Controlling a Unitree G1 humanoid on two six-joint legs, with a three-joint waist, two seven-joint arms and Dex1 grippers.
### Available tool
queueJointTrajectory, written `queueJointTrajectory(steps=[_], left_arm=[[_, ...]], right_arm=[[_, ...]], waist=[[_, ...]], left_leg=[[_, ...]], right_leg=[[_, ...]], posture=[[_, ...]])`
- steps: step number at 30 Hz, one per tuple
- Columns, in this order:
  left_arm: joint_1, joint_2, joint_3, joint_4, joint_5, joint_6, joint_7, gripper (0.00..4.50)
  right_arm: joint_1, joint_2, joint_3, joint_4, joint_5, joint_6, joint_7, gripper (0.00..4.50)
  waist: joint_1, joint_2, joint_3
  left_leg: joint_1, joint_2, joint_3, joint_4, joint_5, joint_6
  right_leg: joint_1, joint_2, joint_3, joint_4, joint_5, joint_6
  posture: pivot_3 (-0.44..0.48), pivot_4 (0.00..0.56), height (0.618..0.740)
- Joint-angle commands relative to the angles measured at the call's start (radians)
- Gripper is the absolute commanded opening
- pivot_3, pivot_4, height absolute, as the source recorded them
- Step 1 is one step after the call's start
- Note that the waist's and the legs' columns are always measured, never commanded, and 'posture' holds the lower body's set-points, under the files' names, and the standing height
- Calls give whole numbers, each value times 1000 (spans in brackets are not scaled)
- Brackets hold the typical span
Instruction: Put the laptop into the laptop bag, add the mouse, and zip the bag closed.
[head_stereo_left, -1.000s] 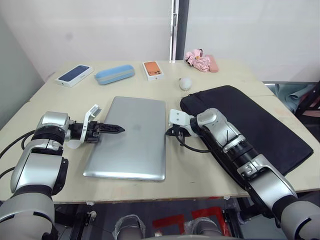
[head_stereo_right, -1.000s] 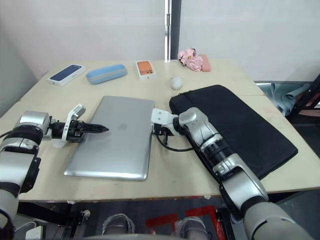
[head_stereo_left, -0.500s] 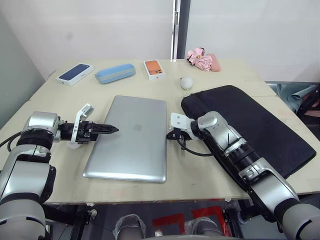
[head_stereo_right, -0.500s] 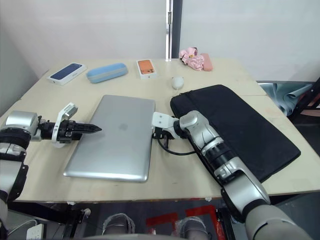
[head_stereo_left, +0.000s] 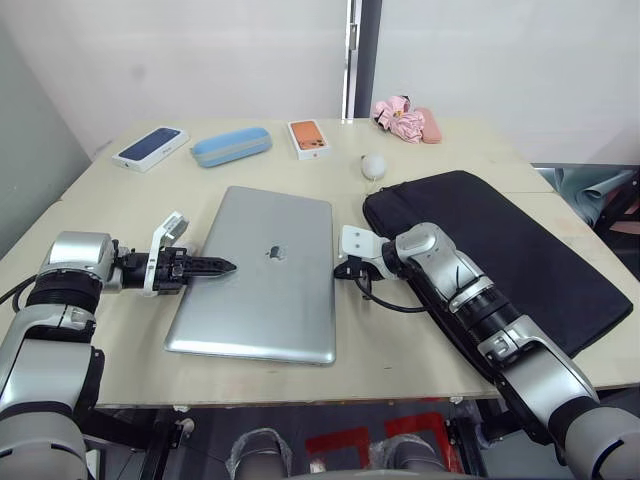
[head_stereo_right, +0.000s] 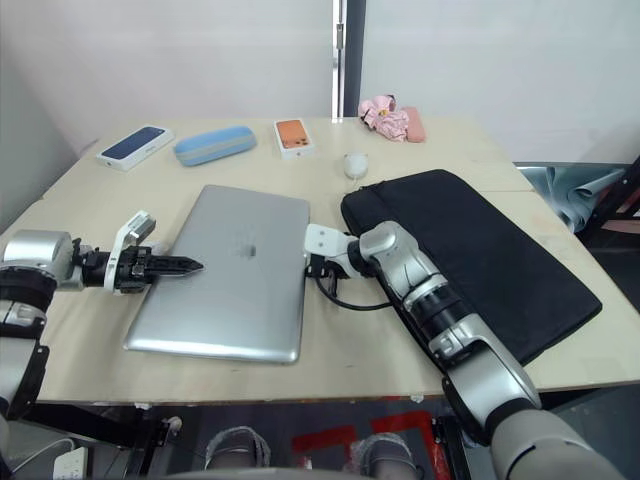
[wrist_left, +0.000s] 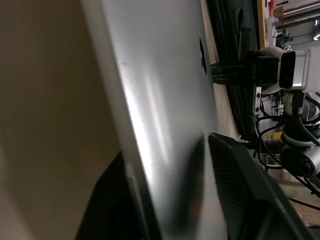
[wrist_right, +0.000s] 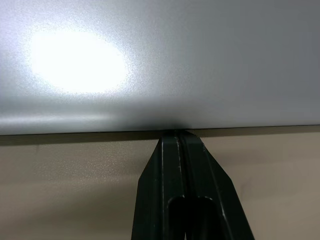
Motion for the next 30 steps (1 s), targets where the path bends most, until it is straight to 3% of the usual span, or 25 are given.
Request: queueJointTrajectory(steps=[1, 7, 13, 17, 22, 27, 30], left_arm=[[19, 30, 58, -115, -66, 63, 32, 536], [129, 28, 186, -303, -194, 211, 134, 322], [221, -24, 387, -473, -337, 335, 313, 314], [323, -52, 496, -581, -562, 337, 477, 314], [438, -275, 673, -793, -732, 337, 797, 314], [469, -438, 716, -825, -1003, 319, 1104, 314], [539, -462, 627, -817, -1252, 182, 1351, 314]], right_arm=[[16, -1, -11, -44, 23, -4, -5, 0], [42, -22, -52, -88, 59, 26, -18, 0], [62, -71, -100, -133, 100, 46, -29, 0], [83, -109, -167, -185, 155, 74, -40, 0], [134, -153, -335, -308, 277, 86, -82, 0], [197, -285, -451, -425, 363, 146, -59, 1402], [243, -388, -523, -495, 431, 222, -30, 2620]], waist=[[0, 0, 0], [-2, 0, 0], [5, 0, 0], [8, 0, 0], [18, -1, 1], [31, -1, 1], [28, -1, 1]], left_leg=[[0, 0, 0, 0, 0, 0], [0, -1, 0, -1, 0, 0], [-3, -1, -2, -3, 0, 0], [-3, -1, -2, -2, 0, 0], [-4, -1, -2, -2, 0, 0], [-3, -1, -3, 1, 0, 0], [-3, -1, -2, 2, 0, 0]], right_leg=[[0, 0, 0, 0, 0, 0], [0, 0, 0, -1, -1, -2], [-1, 2, -3, -3, -1, -2], [-1, 2, -3, -2, -1, -2], [-1, 1, -3, -2, -1, -3], [0, 1, -3, 0, -1, -2], [0, 1, -2, 0, -2, -2]], posture=[[0, 150, 740], [0, 150, 740], [0, 150, 740], [0, 150, 740], [0, 150, 740], [0, 150, 740], [0, 150, 740]])
